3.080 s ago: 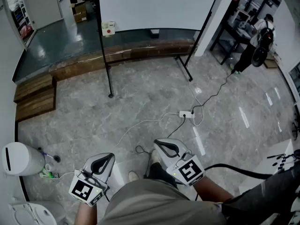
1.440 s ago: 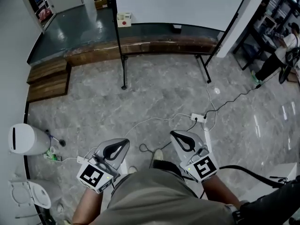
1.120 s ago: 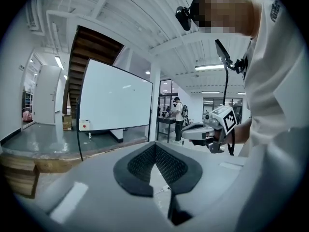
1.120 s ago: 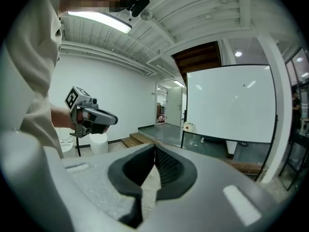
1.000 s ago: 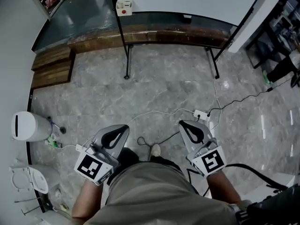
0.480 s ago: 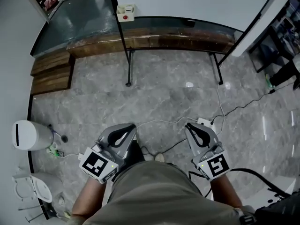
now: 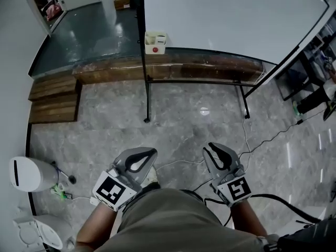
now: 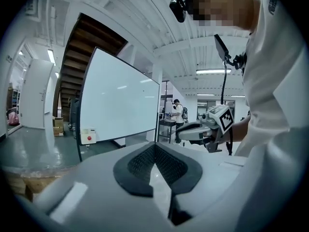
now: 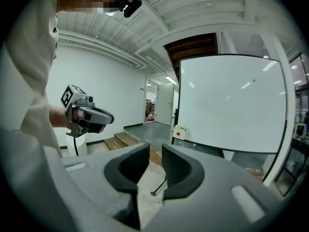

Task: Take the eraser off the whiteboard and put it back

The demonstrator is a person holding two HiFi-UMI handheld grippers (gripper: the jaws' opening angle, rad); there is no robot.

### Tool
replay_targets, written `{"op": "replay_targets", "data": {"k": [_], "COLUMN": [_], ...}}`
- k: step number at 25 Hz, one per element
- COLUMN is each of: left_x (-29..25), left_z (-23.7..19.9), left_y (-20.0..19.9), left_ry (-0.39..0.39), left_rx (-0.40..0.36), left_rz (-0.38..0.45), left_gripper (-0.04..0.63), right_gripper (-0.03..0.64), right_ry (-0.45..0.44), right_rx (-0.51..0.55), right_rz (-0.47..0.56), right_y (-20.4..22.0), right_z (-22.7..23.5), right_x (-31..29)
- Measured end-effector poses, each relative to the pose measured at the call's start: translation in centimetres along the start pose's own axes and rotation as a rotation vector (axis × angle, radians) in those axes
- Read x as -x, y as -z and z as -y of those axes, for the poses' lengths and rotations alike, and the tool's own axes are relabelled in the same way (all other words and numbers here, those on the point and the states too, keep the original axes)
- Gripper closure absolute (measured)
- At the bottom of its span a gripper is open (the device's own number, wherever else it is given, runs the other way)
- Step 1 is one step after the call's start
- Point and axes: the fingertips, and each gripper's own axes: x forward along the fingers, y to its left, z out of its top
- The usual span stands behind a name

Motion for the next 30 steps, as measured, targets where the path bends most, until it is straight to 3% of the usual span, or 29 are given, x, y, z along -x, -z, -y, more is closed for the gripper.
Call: {"op": "replay_targets", "data": {"k": [8,18,23,30], "left_x": [3.0,2.9,0.6,-5.7], "left_z": [-9.8,-14.3,-18.7,-24.4], "left_y": [1.1,0.8,0.1,-2.5], "left_ry": [-0.030,-0.064,-0.093,-0.078], "left_rx": [0.011,0.058,0.081,0.055], "left_rz": [-0.023,-0.001,-0.006,-0.013], "left_gripper": [0.591,0.591,0.591,0.591], "right_gripper": [0.540,0.528,0.512,0.498], "right_ry": [0.055,0.062,0.049,0.038], "right_rx": [0.009,-0.001,-0.014,-0.020], "right_rz": [0.013,0.044,0.039,0.034], "right_y": [-3.4,-5.3,-6.1,-6.9], "right_z": [0.0,3.1,6.1,11.9], "right_x": [-10.7,-19.9,-26.0,-34.0]}}
